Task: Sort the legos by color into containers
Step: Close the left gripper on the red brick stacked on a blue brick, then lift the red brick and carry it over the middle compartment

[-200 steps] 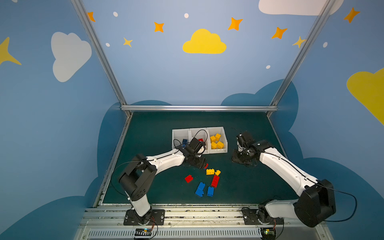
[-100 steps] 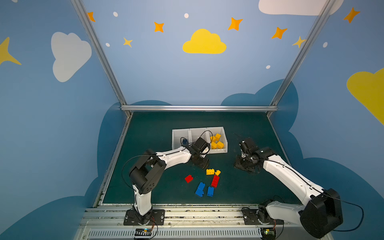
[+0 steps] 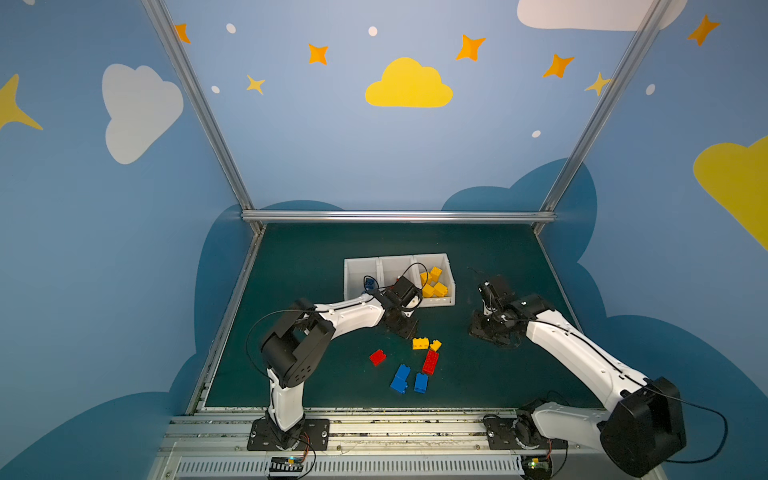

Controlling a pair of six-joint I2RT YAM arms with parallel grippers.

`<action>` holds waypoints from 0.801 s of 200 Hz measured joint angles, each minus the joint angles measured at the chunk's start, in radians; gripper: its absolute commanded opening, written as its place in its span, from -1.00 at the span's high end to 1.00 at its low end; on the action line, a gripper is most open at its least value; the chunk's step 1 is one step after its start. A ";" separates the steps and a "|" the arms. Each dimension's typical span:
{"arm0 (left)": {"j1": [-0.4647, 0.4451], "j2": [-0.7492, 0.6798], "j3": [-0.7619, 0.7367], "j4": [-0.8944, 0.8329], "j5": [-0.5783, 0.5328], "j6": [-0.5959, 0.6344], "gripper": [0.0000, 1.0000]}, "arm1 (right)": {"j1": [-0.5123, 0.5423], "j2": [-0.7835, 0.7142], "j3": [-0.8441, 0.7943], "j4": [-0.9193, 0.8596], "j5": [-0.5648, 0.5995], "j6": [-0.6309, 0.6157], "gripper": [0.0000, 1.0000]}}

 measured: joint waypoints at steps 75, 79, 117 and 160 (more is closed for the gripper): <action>0.003 -0.008 0.017 -0.026 -0.015 0.005 0.18 | 0.000 -0.008 -0.005 -0.001 0.006 0.004 -0.02; 0.005 -0.010 0.026 -0.034 -0.018 0.009 0.18 | 0.000 -0.010 -0.005 -0.001 0.007 0.004 -0.02; 0.050 -0.017 0.147 -0.060 -0.028 0.040 0.17 | 0.000 -0.031 -0.005 -0.003 0.012 0.006 -0.01; 0.142 0.004 0.291 -0.084 -0.031 0.072 0.16 | -0.003 -0.042 -0.005 -0.010 0.014 0.007 -0.01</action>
